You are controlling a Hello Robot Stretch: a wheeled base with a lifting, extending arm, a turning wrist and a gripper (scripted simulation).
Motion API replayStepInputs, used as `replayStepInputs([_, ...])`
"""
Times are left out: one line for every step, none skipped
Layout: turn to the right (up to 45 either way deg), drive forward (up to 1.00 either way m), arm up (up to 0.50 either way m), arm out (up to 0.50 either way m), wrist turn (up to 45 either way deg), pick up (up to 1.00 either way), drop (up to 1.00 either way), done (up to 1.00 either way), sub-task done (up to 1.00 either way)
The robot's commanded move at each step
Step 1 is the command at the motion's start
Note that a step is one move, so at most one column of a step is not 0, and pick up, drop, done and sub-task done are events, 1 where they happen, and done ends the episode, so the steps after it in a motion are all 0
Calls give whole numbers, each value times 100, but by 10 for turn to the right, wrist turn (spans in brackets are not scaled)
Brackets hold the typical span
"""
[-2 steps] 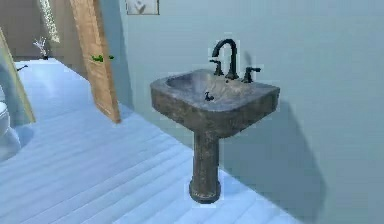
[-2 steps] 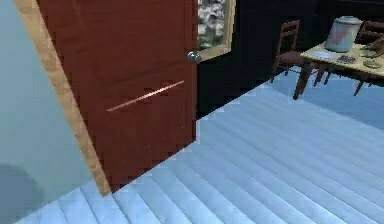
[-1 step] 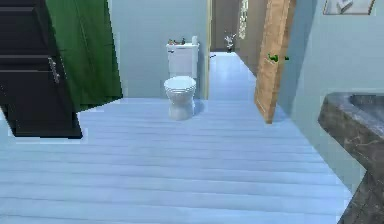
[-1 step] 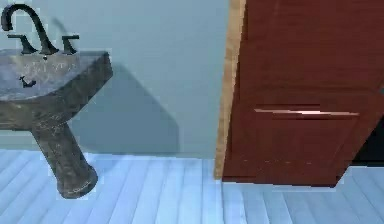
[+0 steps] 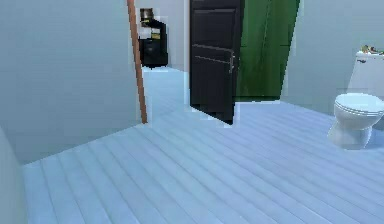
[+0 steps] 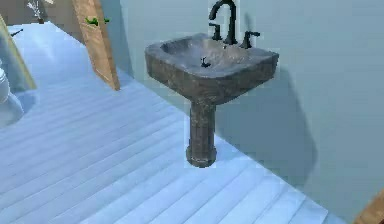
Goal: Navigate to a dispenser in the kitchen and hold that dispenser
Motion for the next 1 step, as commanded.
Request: replayStepInputs([-180, 0, 0, 0, 0, 0, 0, 0, 0])
